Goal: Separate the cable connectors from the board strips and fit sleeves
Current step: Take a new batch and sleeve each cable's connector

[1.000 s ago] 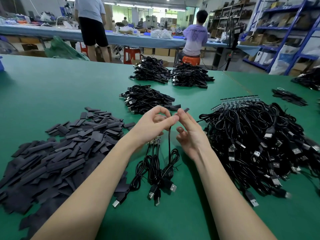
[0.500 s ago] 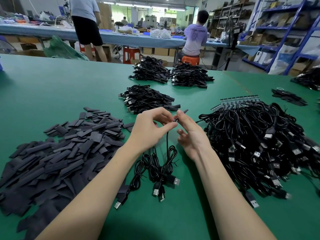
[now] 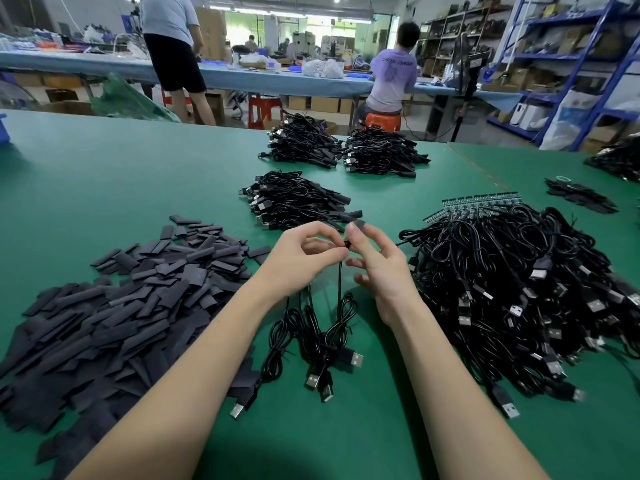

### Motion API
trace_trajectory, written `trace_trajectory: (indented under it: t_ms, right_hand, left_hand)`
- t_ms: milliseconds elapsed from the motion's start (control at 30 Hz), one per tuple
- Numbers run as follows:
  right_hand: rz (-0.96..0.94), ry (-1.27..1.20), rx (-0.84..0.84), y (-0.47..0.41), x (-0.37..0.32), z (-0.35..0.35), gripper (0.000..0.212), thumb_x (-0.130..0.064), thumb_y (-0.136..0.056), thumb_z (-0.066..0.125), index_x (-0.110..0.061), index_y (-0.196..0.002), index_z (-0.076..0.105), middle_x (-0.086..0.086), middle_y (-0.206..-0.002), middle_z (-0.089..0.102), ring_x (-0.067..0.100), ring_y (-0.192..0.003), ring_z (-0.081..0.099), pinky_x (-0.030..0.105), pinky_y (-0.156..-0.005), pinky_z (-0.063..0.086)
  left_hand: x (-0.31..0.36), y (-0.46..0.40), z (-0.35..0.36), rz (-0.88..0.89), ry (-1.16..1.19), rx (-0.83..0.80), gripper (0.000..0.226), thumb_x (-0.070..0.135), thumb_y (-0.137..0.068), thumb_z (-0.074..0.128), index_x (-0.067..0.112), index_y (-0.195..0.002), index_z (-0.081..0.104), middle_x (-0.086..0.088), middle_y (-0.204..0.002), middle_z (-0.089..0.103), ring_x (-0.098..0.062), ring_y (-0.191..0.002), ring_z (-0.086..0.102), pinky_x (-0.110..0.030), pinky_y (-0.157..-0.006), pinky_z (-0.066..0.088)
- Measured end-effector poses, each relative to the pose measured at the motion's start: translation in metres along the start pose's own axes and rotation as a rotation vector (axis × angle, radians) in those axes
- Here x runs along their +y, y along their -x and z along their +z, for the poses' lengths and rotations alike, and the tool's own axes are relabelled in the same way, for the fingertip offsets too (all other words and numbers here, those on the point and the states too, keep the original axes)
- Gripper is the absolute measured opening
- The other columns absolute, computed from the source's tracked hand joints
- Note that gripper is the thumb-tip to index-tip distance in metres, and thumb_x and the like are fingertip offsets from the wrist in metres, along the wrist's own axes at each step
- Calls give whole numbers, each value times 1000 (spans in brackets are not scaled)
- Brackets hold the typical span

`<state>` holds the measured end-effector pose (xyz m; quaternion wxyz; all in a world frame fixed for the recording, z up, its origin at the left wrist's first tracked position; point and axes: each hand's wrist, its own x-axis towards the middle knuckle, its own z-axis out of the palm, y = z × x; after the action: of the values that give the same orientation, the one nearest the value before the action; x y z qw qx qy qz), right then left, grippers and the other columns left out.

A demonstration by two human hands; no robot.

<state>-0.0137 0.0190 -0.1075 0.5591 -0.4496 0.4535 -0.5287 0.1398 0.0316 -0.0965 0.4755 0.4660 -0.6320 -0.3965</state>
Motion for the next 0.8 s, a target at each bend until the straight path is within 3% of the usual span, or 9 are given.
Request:
trace_trajectory:
  t_ms: [100,200,367,600,800]
  right_hand:
    - [-102,32,-28,0,-1,-1,22,-42,-94,71,-40,-115,69,-14,-94,78,10,-86,67,25,-71,47]
    - [-166,41,-19,0,-1,-3,20,-36,-95,72,-42,-114,70,-11,-90,79,2,-75,65,21,-67,49]
    - [-210,-7,-2,0,1,0,22,-30,-93,76,-36,-113,71,-4,-86,79,6,-77,67,15,-60,49]
    - [-202,-36,26,-1,0,-3,18,-35,-91,77,-36,-108,71,-5,-94,80,6,-86,72,18,-63,51]
    - [-180,-69,86,0,5,6,21,-33,-87,81,-32,-106,75,-6,-85,79,1,-68,63,15,-57,49]
  left_hand:
    - [-1,0,2,-71,52,30,12,19,-89,76,27,-86,68,12,-87,78,3,-80,68,-17,-67,51]
    - [-1,0,4,-104,63,43,14,23,-90,74,32,-82,68,9,-87,76,0,-80,68,-22,-71,50]
    - [1,3,10,-150,104,19,11,30,-90,75,27,-90,64,6,-95,79,2,-78,65,-19,-69,47]
    - [0,3,14,-208,224,59,11,26,-87,78,24,-89,67,2,-93,79,1,-75,65,-24,-72,45]
    - [0,2,15,-260,362,76,15,19,-85,80,24,-84,66,7,-80,75,-2,-73,67,-23,-67,41]
